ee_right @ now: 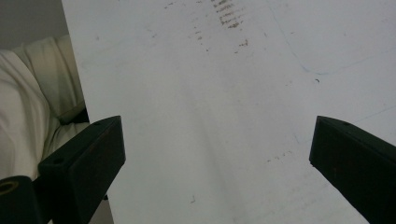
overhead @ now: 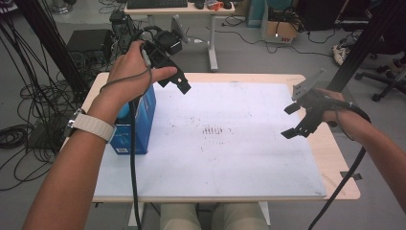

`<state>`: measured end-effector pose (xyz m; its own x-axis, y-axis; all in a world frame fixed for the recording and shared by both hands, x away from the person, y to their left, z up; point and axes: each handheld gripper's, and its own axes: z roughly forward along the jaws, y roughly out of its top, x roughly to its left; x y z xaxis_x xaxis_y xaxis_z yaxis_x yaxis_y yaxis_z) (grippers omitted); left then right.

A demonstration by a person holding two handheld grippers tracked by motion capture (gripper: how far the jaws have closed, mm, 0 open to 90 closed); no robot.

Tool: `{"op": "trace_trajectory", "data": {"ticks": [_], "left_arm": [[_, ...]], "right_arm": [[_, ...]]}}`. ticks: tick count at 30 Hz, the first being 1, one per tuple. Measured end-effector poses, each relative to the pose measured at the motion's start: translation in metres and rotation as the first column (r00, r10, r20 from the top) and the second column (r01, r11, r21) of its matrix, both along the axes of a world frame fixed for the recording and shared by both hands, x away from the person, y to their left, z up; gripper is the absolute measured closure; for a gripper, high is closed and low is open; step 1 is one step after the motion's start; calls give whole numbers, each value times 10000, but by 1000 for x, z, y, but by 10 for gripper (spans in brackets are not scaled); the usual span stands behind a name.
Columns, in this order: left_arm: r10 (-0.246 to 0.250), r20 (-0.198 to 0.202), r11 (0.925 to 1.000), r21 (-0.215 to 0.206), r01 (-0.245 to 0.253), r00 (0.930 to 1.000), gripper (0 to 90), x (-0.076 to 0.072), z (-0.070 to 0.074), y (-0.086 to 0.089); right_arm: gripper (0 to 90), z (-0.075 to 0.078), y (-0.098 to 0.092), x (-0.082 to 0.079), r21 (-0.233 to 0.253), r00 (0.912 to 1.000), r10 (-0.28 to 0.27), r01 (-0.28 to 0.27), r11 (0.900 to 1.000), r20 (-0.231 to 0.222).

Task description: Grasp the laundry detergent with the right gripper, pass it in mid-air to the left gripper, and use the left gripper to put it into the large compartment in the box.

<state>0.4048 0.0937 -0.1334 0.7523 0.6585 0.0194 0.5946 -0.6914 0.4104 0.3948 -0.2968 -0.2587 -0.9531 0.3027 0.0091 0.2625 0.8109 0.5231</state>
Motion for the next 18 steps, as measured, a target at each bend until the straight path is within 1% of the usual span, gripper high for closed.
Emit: {"op": "trace_trajectory", "data": {"ticks": [1, 2, 3, 4, 5, 6, 7, 8, 10, 13, 15, 16, 18], "left_arm": [[-88, -48, 10000, 37, 88, 9999, 87, 0, -1, -1], [-208, -13, 9997, 92, 208, 9998, 87, -1, -3, -3], [-272, -48, 9996, 44, 272, 9996, 87, -1, -4, -4], [-317, -77, 9995, 88, 318, 9995, 87, -2, -5, -6], [-514, -106, 9985, 177, 516, 9986, 87, -2, -7, -7], [-688, -113, 9969, 376, 692, 9976, 87, -1, -7, -7], [-847, -149, 9955, 407, 853, 9963, 87, -1, -10, -9], [-898, -190, 9952, 379, 904, 9958, 86, -2, -12, -10], [-1128, -229, 9925, 452, 1137, 9934, 86, -3, -19, -14], [-1480, -275, 9874, 516, 1493, 9886, 86, -6, -27, -19], [-1779, -365, 9817, 632, 1799, 9834, 86, -7, -34, -24], [-1925, -377, 9779, 759, 1949, 9806, 86, -8, -36, -26], [-2089, -401, 9736, 852, 2117, 9771, 86, -10, -40, -30]], "right_arm": [[36, 0, 0, -1, -36, 9999, -94, 94, 9999, -66], [36, 1, 1, -3, -64, 9995, -258, 257, 9996, -176], [35, -1, 1, -5, 126, 9983, -529, 532, 9985, -263], [36, 0, 1, -4, 9, 9987, -448, 449, 9990, -244], [35, 0, 2, -4, 11, 9987, -445, 445, 9990, -244], [35, -1, 2, -5, 127, 9983, -517, 520, 9986, -273], [35, -1, 2, -5, 137, 9984, -498, 502, 9986, -260], [35, -2, 3, -1, 330, 9999, -94, 92, 9994, 52], [35, -3, 3, -1, 349, 10000, -62, 60, 9994, 70], [35, -3, 3, -2, 354, 10000, -69, 68, 9994, 46], [36, -3, 3, -1, 378, 10000, -33, 35, 9993, -46], [35, -3, 3, -2, 401, 9999, -127, 130, 9991, -82], [35, -1, 3, -5, 201, 9979, -514, 522, 9984, -398]]}}
